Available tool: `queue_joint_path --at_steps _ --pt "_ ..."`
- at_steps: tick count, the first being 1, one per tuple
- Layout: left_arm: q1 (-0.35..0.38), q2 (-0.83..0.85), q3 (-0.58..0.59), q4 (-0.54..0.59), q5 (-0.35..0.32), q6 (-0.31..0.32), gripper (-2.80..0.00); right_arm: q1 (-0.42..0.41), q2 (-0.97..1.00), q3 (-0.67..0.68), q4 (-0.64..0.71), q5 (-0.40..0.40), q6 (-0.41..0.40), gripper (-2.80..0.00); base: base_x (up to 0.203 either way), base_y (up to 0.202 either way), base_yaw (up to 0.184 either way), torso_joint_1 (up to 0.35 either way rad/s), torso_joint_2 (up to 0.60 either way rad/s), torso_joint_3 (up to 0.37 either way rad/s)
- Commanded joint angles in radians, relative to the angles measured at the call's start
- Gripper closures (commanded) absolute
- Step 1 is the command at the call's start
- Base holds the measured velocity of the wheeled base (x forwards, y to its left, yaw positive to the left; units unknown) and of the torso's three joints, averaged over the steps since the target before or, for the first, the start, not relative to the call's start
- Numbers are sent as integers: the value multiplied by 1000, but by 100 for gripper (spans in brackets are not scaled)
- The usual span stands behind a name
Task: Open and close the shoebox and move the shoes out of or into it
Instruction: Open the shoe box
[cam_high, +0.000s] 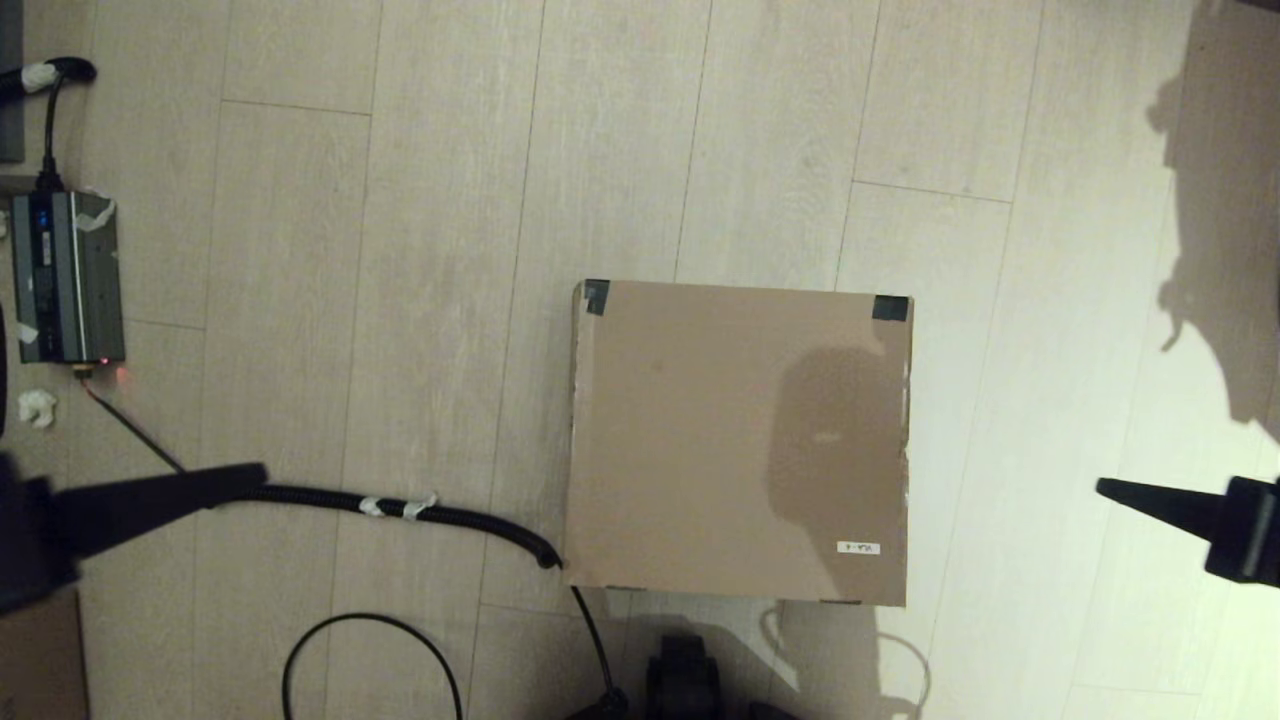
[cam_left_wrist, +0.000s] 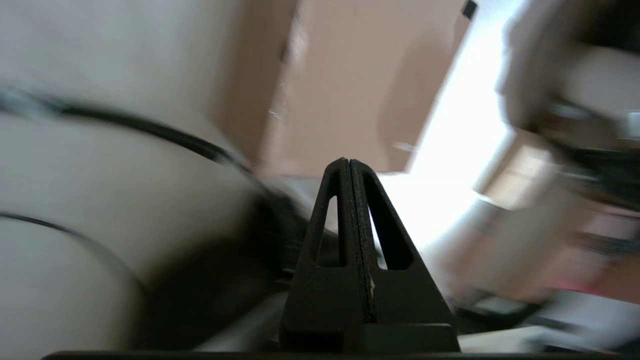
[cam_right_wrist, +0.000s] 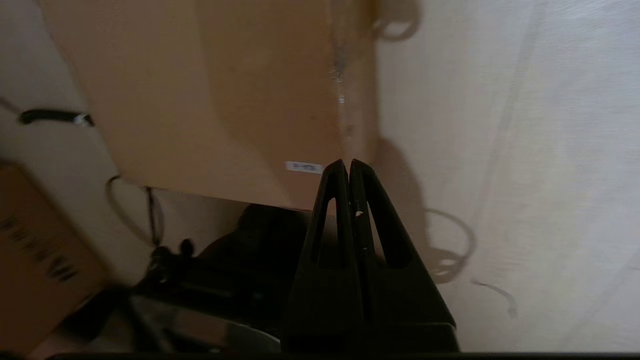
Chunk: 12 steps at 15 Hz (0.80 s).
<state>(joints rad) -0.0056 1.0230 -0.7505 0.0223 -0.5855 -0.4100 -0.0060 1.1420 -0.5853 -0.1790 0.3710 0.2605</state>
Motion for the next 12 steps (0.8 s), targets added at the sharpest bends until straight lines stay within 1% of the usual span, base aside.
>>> queue_joint_path --at_steps 1,3,4,5,7,9,10,12 --pt "0 441 -116 -24 -133 -60 0 -6 312 -53 -54 93 11 0 0 0 0 0 0 0" --pt "-4 643 -172 -105 -206 -97 0 -19 508 -72 -230 161 24 0 0 0 0 0 0 0" --pt "-10 733 -196 -162 -233 -111 0 -31 603 -75 -351 184 28 0 0 0 0 0 0 0" --pt "-19 807 -224 -207 -251 -120 0 -43 685 -78 -453 199 32 0 0 0 0 0 0 0" --pt "-66 922 -311 -264 -270 -131 0 -62 820 -89 -602 221 37 0 0 0 0 0 0 0" --pt "-120 992 -393 -283 -269 -140 0 -74 890 -110 -666 243 40 0 0 0 0 0 0 0" --pt "-137 1018 -419 -287 -250 -144 0 -76 908 -122 -677 255 40 0 0 0 0 0 0 0" --pt "-144 1053 -460 -290 -215 -146 0 -73 925 -124 -730 271 41 0 0 0 0 0 0 0"
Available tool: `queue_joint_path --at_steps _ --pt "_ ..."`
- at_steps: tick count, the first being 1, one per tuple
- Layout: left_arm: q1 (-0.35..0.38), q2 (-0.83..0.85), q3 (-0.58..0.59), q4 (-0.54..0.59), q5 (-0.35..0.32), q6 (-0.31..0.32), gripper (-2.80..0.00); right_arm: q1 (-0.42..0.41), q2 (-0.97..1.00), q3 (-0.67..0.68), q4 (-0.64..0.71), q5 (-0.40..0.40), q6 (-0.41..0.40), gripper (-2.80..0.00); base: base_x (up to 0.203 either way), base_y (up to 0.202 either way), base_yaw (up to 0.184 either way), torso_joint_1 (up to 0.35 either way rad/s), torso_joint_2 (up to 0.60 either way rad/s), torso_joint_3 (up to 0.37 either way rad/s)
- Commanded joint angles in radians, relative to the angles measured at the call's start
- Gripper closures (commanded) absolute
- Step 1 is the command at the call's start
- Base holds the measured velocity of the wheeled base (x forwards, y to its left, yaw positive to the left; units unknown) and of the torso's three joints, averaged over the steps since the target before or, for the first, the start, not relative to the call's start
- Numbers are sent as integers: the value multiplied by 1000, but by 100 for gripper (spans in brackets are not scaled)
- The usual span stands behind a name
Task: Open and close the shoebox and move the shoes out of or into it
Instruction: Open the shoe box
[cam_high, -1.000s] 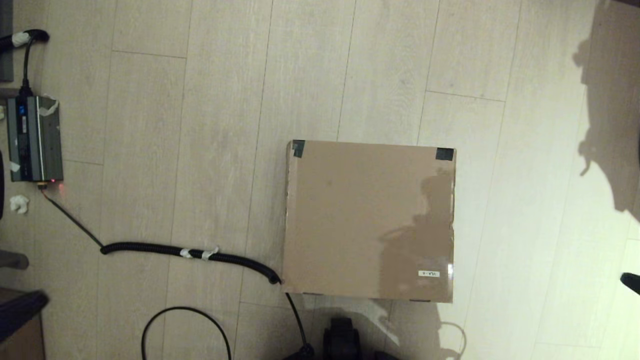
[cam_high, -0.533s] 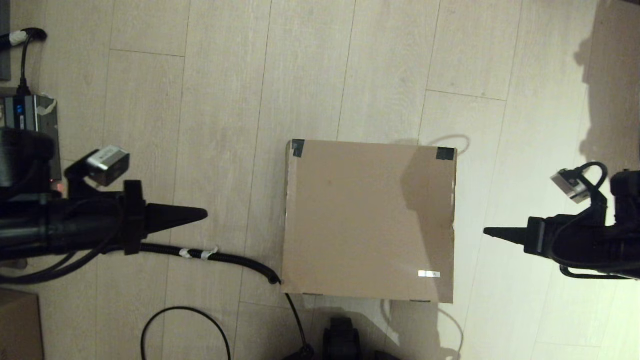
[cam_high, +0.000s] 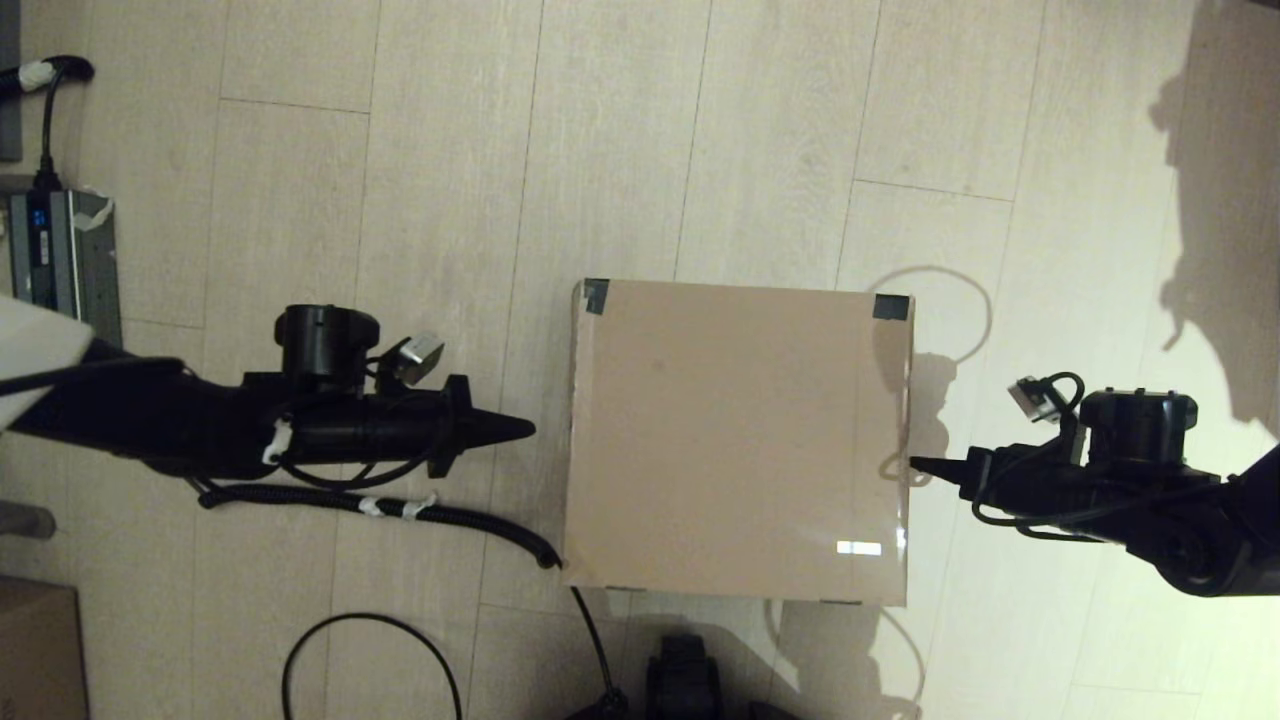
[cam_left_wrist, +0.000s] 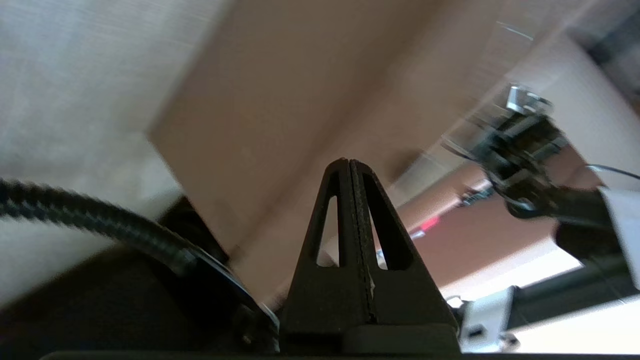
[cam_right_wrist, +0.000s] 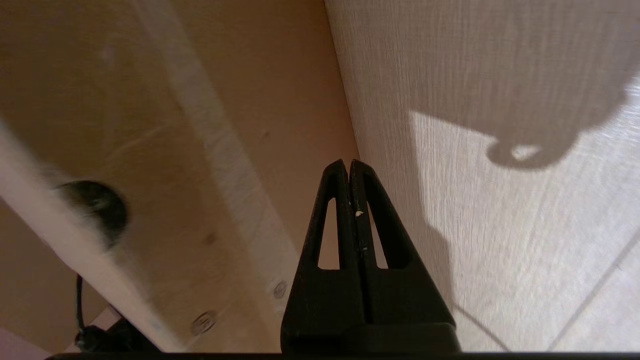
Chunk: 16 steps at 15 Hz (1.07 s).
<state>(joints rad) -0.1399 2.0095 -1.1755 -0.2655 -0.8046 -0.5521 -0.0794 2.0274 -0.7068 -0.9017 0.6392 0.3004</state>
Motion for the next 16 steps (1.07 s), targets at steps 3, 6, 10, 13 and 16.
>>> queue_joint_path --at_steps 3,6,10,13,16 --pt "-10 55 -39 -1 7 -3 0 22 34 10 -14 13 4 0 0 0 0 0 0 0" --pt "-14 82 -55 -1 8 3 0 63 31 21 -13 17 33 0 0 0 0 0 0 0" --pt "-71 119 -92 -1 8 4 0 77 -3 26 -14 35 106 0 0 0 0 0 0 0" --pt "-131 116 -96 -1 10 3 0 76 -77 23 -14 87 184 0 0 0 0 0 0 0" --pt "-142 80 -95 0 25 1 0 75 -167 28 -3 98 241 0 0 0 0 0 0 0"
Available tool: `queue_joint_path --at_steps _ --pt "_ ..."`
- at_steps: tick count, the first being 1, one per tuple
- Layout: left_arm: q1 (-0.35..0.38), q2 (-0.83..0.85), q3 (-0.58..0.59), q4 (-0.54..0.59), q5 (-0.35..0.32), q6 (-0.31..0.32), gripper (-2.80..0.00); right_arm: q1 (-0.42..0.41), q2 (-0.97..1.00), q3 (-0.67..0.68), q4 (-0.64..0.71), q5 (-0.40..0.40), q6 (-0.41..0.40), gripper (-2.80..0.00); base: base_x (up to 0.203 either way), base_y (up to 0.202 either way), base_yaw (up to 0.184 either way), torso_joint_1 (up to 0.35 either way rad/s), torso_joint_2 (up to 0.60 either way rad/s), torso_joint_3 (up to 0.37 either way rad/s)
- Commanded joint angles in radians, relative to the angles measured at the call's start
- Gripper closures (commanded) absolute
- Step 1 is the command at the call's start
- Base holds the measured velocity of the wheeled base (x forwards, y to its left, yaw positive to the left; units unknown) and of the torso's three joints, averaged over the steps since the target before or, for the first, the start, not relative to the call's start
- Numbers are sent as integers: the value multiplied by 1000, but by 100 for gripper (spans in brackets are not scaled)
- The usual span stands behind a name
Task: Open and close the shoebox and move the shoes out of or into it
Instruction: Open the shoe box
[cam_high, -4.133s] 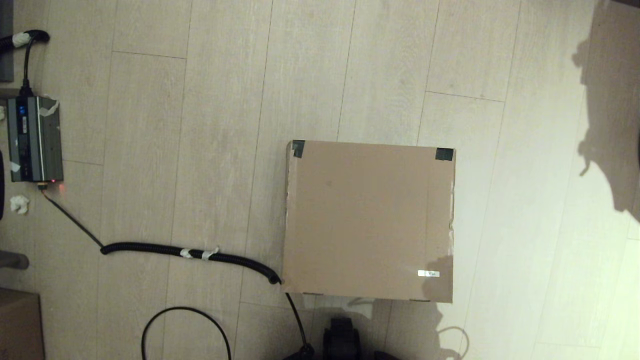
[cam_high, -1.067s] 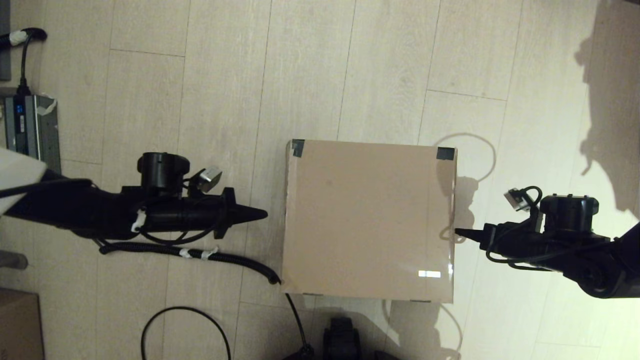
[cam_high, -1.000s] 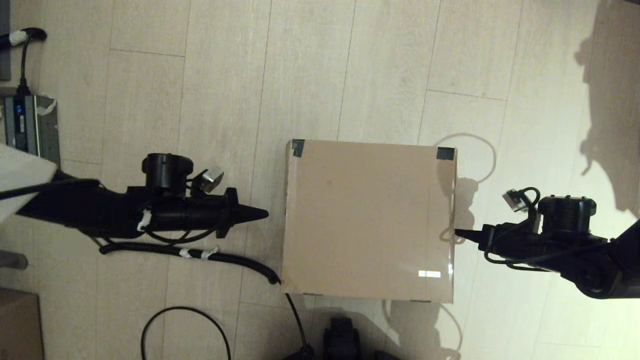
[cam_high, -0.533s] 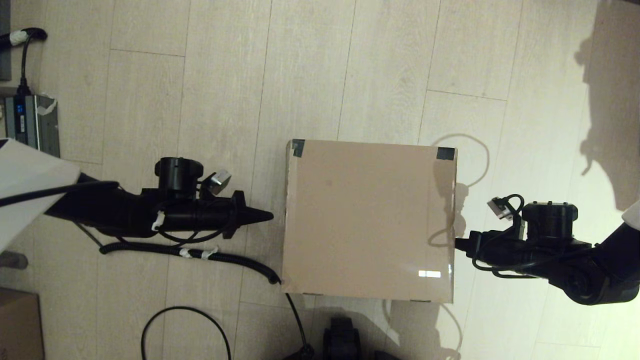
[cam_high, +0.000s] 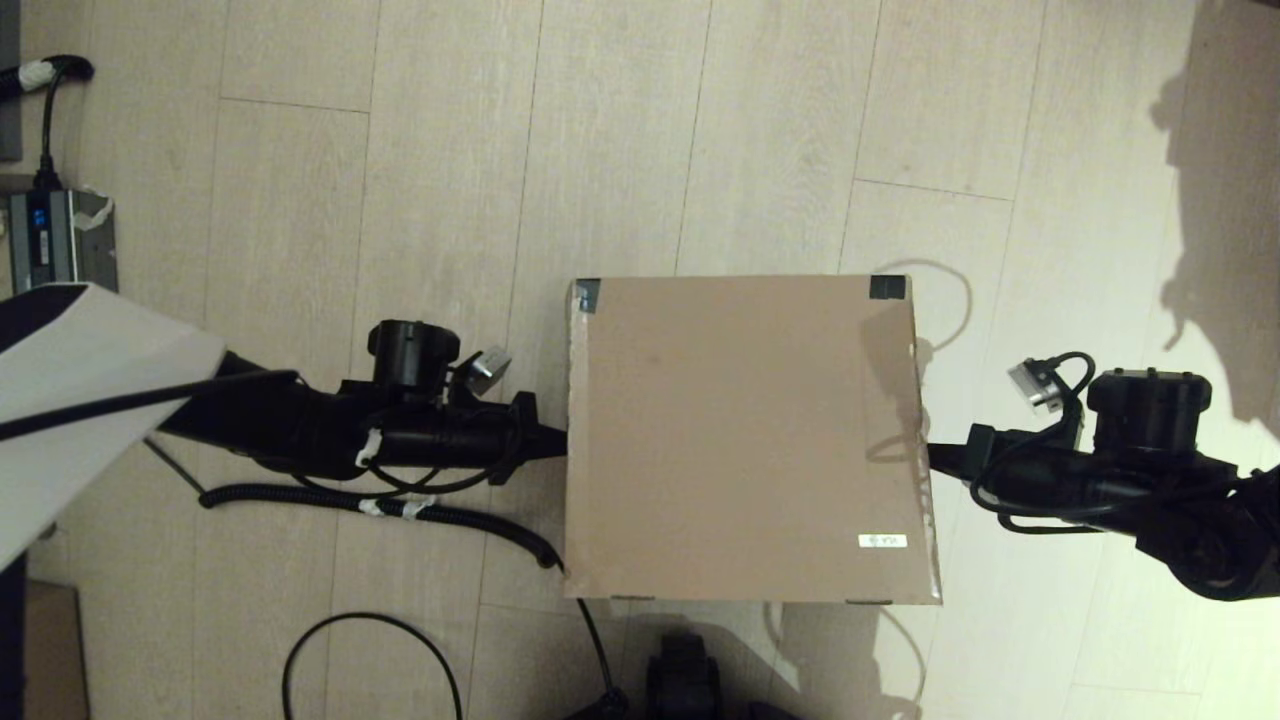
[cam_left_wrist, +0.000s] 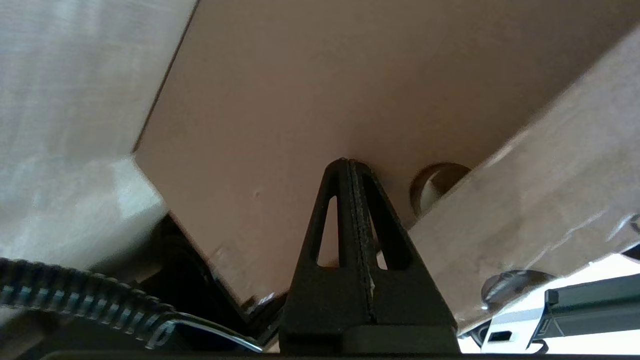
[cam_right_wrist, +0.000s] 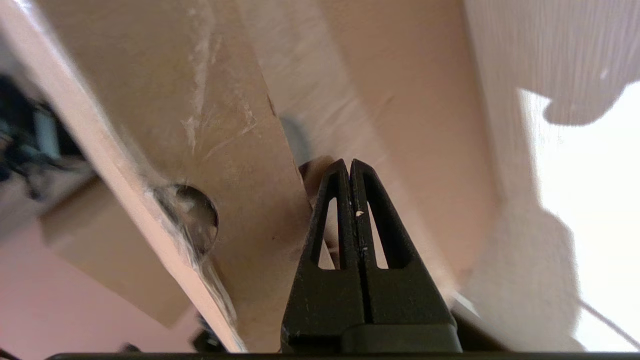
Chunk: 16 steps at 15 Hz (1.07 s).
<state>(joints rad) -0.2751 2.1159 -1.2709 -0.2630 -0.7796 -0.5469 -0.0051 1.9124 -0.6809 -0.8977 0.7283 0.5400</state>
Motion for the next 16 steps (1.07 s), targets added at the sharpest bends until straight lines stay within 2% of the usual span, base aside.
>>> queue_joint_path --at_steps 1,7,11,16 --pt "-8 -44 4 -1 8 -4 0 1 -83 5 5 10 13 0 0 0 0 0 0 0" --pt "-11 -230 82 8 12 -15 0 1 -282 1 165 10 25 0 0 0 0 0 0 0" --pt "-54 -341 87 7 11 -97 0 -2 -376 -9 234 5 54 0 0 0 0 0 0 0" --pt "-98 -423 48 4 16 -183 0 -9 -459 -16 243 -3 106 0 0 0 0 0 0 0"
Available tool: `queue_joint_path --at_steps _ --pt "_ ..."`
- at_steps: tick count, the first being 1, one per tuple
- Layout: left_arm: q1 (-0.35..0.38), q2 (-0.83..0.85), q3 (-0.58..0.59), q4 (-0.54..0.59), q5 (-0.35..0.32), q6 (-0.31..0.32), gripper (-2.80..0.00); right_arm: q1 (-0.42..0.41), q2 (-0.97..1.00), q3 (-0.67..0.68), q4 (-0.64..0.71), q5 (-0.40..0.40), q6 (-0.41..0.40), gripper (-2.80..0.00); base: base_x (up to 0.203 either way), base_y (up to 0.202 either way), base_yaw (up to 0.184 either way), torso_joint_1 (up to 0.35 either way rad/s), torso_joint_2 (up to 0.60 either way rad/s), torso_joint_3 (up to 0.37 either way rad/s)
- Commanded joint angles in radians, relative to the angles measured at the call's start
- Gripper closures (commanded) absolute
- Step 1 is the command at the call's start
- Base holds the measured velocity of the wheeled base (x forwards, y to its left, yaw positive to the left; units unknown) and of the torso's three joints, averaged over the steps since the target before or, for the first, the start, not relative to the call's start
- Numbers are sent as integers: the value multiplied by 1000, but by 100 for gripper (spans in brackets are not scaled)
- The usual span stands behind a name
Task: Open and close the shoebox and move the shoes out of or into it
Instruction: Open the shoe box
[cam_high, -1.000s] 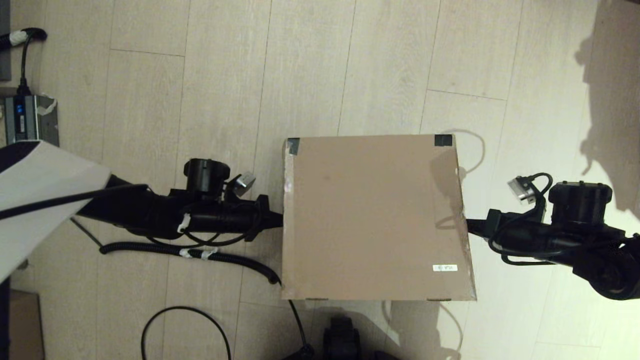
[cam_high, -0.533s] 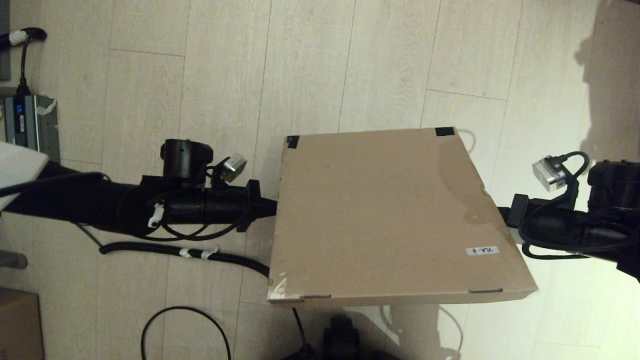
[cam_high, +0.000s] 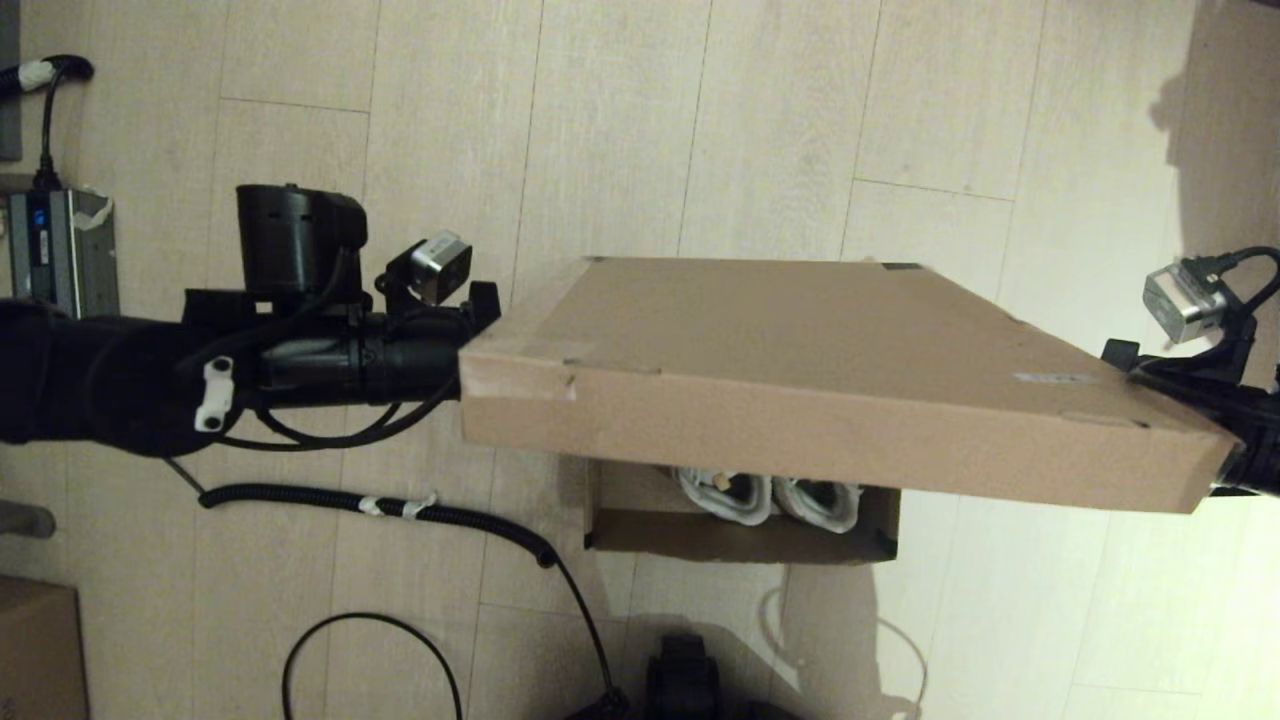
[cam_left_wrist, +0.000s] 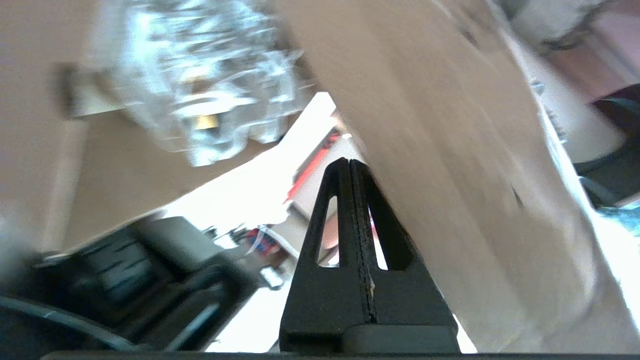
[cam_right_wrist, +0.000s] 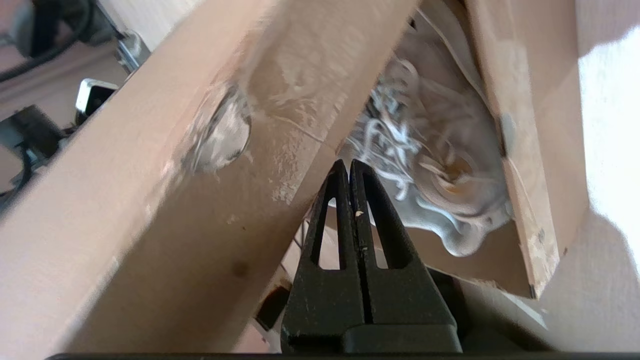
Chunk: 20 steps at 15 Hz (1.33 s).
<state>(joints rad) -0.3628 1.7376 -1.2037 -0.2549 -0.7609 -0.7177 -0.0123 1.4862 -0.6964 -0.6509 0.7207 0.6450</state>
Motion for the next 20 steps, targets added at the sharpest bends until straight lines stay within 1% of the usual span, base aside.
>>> queue_joint_path --at_steps 1,2,4,6,8,11,13,15,17,18,19,20 --pt "-11 -47 -36 -8 -3 -16 0 -4 -39 -4 -7 -6 14 0 0 0 0 0 0 0" --pt "-11 -47 -59 -10 -1 -17 0 -6 -41 -13 -9 -32 23 0 0 0 0 0 0 0" --pt "-11 -36 -103 -19 33 -17 0 -7 -45 -40 -12 -119 28 0 0 0 0 0 0 0" --pt "-11 -10 -139 -36 50 -17 0 -10 -50 -76 -12 -161 44 0 0 0 0 0 0 0" --pt "-11 33 -182 -57 51 -17 0 -33 -65 -120 -13 -213 66 0 0 0 0 0 0 0" --pt "-11 103 -249 -68 51 -16 0 -84 -71 -214 -11 -295 69 0 0 0 0 0 0 0" --pt "-11 171 -313 -69 58 -14 0 -92 -103 -236 -5 -314 61 0 0 0 0 0 0 0" --pt "-11 245 -416 -67 97 -12 0 -92 -126 -238 -1 -314 50 0 0 0 0 0 0 0" --pt "-8 304 -520 -57 123 -11 0 -94 -123 -278 4 -315 39 0 0 0 0 0 0 0" --pt "-4 309 -539 -45 133 -10 0 -91 -123 -289 27 -308 -15 0 0 0 0 0 0 0" --pt "-3 284 -538 -23 143 -10 0 -72 -126 -289 81 -301 -118 0 0 0 0 0 0 0" --pt "-2 237 -534 22 162 -8 0 -26 -129 -289 183 -297 -246 0 0 0 0 0 0 0"
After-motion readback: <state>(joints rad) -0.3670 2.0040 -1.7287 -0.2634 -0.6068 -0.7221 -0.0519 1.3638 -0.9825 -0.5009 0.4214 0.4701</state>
